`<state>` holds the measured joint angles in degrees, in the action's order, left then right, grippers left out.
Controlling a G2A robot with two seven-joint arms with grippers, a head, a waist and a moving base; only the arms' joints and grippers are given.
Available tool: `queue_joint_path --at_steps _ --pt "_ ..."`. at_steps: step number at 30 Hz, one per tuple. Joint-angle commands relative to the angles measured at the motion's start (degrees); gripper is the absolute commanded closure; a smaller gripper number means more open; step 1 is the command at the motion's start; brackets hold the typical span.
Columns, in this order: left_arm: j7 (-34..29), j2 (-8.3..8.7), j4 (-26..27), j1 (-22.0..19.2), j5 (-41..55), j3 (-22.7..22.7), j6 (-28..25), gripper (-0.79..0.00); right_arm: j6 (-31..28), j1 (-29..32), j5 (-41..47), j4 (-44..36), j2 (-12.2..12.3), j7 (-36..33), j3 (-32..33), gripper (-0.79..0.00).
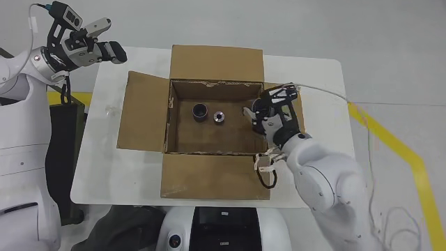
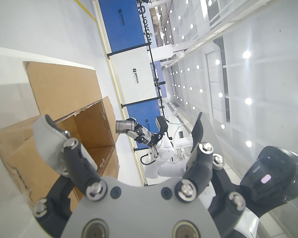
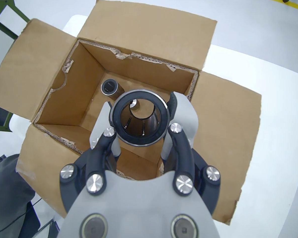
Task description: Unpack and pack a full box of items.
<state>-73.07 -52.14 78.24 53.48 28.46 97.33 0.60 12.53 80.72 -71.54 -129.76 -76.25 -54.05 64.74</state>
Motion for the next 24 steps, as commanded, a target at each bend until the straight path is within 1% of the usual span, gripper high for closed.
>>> queue_joint_path --at_steps 1,3,7,11,19,24 --pt "0.0 0.0 0.0 0.0 0.0 0.0 0.0 -0.785 0.42 0.99 -0.46 -0.73 0.12 0.21 1.19 0.0" --pt "0.0 0.0 0.0 0.0 0.0 0.0 0.0 -0.785 1.63 2.08 -0.73 -1.32 0.22 0.51 2.94 0.0" --pt "0.0 0.0 0.0 0.0 0.0 0.0 0.0 -0.785 2.39 3.61 -0.85 -2.13 0.43 0.47 5.89 0.0" --pt "0.0 0.0 0.0 0.0 0.0 0.0 0.0 -0.785 2.86 4.16 -2.82 -1.98 0.67 0.23 9.05 0.0" --pt "0.0 0.0 0.0 0.0 0.0 0.0 0.0 -0.785 1.34 2.91 -0.6 0.08 1.02 -0.68 16.16 0.0" --pt "0.0 0.0 0.0 0.0 0.0 0.0 0.0 -0.785 -0.55 0.38 -0.02 3.97 1.25 -2.25 18.69 0.0"
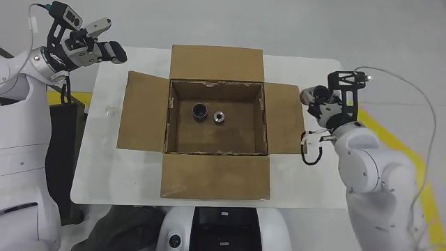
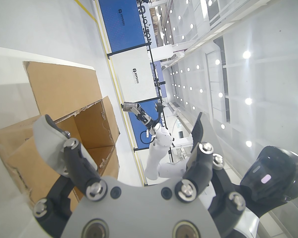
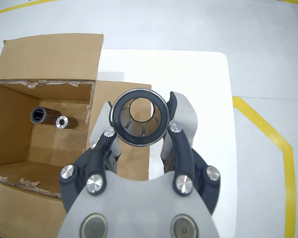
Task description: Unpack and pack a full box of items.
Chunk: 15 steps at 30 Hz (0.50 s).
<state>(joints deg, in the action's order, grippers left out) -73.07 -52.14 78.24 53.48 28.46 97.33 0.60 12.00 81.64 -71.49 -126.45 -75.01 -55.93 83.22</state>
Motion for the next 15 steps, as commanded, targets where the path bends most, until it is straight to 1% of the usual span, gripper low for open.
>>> queue_joint_path --at_steps 1,9,15 --pt "0.0 0.0 0.0 0.0 0.0 0.0 0.0 -0.785 0.15 -1.2 -0.04 1.65 0.04 -0.81 0.61 0.0" --pt "0.0 0.0 0.0 0.0 0.0 0.0 0.0 -0.785 1.39 -4.34 3.16 9.23 0.15 -0.15 4.74 0.0" --pt "0.0 0.0 0.0 0.0 0.0 0.0 0.0 -0.785 1.9 -5.59 5.29 15.09 0.2 0.88 6.11 0.0"
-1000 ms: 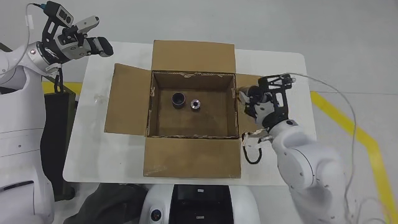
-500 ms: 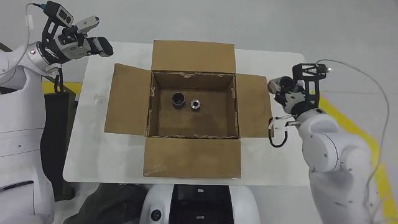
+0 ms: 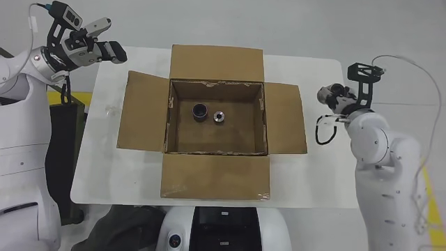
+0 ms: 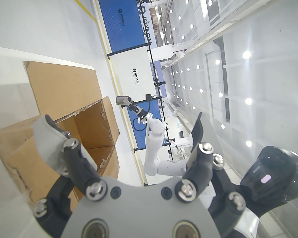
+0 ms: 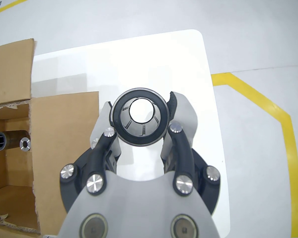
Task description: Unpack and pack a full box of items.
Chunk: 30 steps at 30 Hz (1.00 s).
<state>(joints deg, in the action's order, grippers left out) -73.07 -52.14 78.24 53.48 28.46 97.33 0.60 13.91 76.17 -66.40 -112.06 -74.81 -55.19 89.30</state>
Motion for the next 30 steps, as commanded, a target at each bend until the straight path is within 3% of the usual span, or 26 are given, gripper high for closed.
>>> queue_joint_path --at_steps 1,14,23,30 --pt "0.0 0.0 0.0 0.0 0.0 0.0 0.0 -0.785 0.05 -0.31 0.53 1.65 0.0 0.42 0.12 0.0" --pt "0.0 0.0 0.0 0.0 0.0 0.0 0.0 -0.785 4.48 -4.83 -0.77 13.74 -0.33 5.14 -2.35 0.0" --pt "0.0 0.0 0.0 0.0 0.0 0.0 0.0 -0.785 9.43 -6.35 -1.23 17.01 -0.85 7.08 -4.39 0.0" --pt "0.0 0.0 0.0 0.0 0.0 0.0 0.0 -0.785 8.99 -6.37 -0.33 17.0 -0.93 7.5 -4.67 0.0"
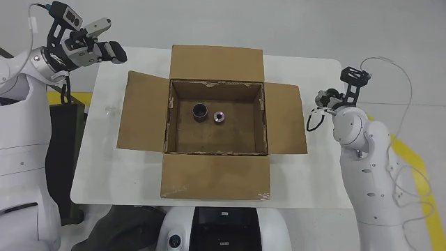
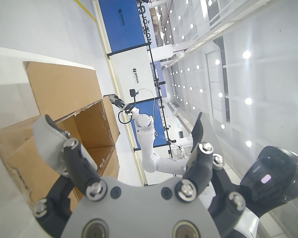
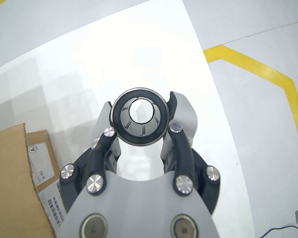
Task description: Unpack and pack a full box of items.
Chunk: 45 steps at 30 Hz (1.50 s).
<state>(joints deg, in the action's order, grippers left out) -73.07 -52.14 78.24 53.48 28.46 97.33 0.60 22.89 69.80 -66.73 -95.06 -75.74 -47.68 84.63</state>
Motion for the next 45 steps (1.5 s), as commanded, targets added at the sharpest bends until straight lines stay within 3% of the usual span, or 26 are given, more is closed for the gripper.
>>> queue_joint_path --at_steps 1,18,28,42,45 --pt "0.0 0.0 0.0 0.0 0.0 0.0 0.0 -0.785 0.01 0.0 0.0 0.0 0.0 0.0 0.0 0.0" --pt "0.0 0.0 0.0 0.0 0.0 0.0 0.0 -0.785 -0.39 -1.17 -0.62 4.01 -0.04 1.7 -0.44 0.0" --pt "0.0 0.0 0.0 0.0 0.0 0.0 0.0 -0.785 6.18 -4.69 -2.3 11.52 -0.6 2.61 -1.68 0.0" --pt "0.0 0.0 0.0 0.0 0.0 0.0 0.0 -0.785 8.53 -5.31 0.36 16.38 -1.15 6.08 -1.39 0.0" --pt "0.0 0.0 0.0 0.0 0.0 0.0 0.0 -0.785 8.36 -5.05 0.82 16.9 -1.23 6.57 -1.48 -0.062"
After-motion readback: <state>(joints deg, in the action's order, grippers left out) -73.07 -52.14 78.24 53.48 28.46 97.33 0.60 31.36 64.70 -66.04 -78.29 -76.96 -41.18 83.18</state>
